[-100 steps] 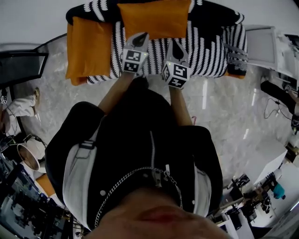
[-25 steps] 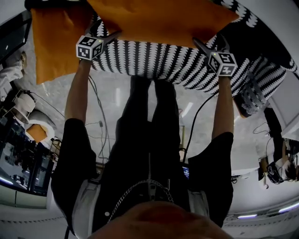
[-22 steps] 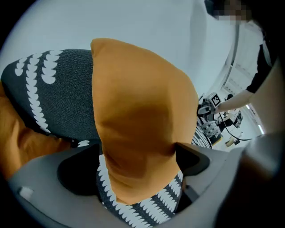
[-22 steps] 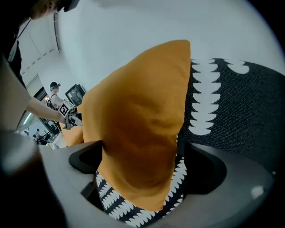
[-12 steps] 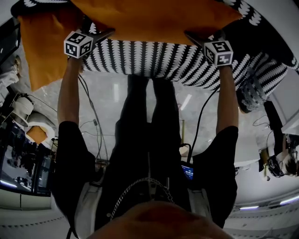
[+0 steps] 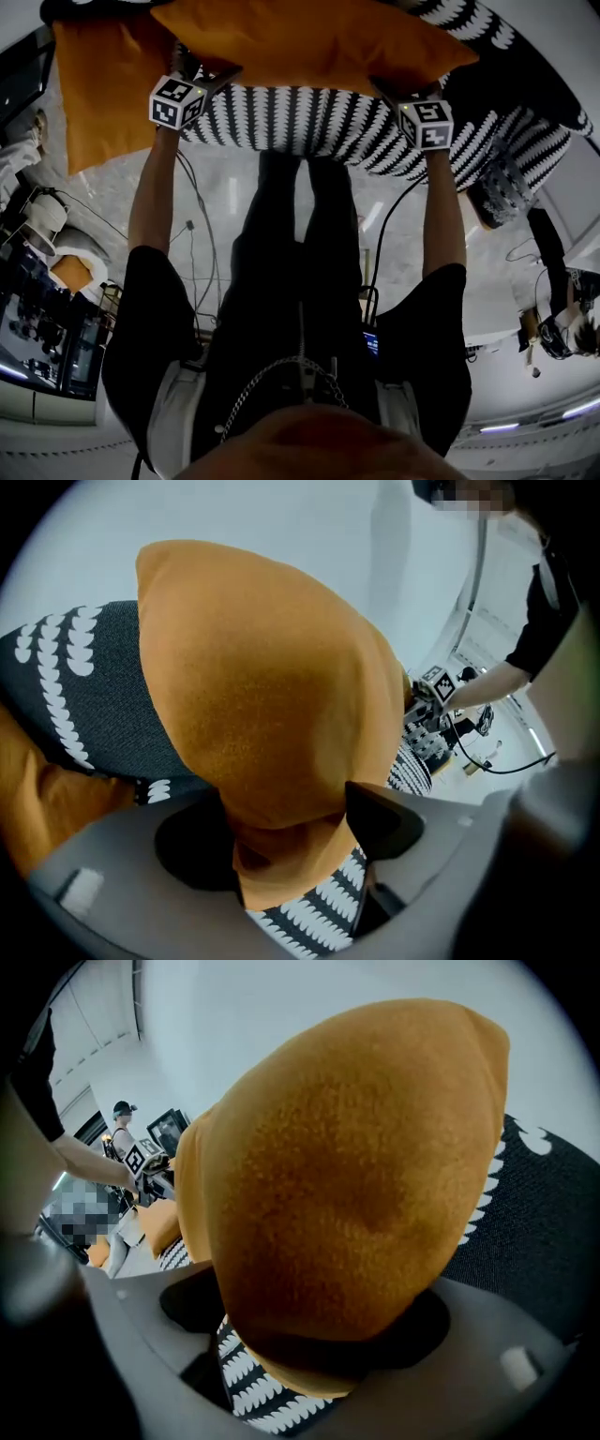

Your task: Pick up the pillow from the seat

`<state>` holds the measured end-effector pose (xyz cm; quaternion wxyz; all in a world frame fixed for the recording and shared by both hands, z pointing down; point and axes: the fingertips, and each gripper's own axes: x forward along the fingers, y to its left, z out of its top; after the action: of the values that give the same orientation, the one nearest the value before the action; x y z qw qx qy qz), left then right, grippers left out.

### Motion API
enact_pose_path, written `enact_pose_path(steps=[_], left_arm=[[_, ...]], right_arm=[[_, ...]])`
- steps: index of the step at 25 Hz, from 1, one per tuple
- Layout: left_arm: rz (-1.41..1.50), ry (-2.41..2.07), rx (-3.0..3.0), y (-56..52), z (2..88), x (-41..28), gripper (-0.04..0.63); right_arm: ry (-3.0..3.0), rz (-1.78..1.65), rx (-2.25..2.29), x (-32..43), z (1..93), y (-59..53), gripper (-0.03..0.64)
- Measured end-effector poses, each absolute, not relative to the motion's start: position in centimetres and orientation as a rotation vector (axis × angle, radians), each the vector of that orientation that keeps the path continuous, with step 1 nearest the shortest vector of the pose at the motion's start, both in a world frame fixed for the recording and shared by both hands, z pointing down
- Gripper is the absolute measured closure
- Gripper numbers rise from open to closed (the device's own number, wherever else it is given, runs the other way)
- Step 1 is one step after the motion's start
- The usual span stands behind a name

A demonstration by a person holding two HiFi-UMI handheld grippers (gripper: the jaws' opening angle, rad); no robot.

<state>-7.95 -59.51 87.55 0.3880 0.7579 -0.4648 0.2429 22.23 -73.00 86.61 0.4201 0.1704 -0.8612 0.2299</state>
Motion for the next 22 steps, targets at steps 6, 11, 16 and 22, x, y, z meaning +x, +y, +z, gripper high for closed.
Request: enact_pose_path(steps=[6,11,16,22], left_arm=[[0.555,-1.223,1.932,-58.3,81.8,-5.7,0.247],[0.563,-1.246,1.965,-57.7,76.4,-3.9,0.247],[0.540,-1.309,2.037,-58.6,69.8,-4.3,0.247],[0.532,-1.389,2.143,-60.1,60.6,-4.4,0.247]], right_arm=[[-2.126,0.664,0.454,24.2,81.8,-70.6,0.204],[-2.126,0.676,0.500,26.2,76.8,-68.8,0.201],[-2.178,0.677,0.563,26.1,70.7,-68.9,0.200],[-2.305,0.587,0.679,25.8,61.6,-69.8,0.198]])
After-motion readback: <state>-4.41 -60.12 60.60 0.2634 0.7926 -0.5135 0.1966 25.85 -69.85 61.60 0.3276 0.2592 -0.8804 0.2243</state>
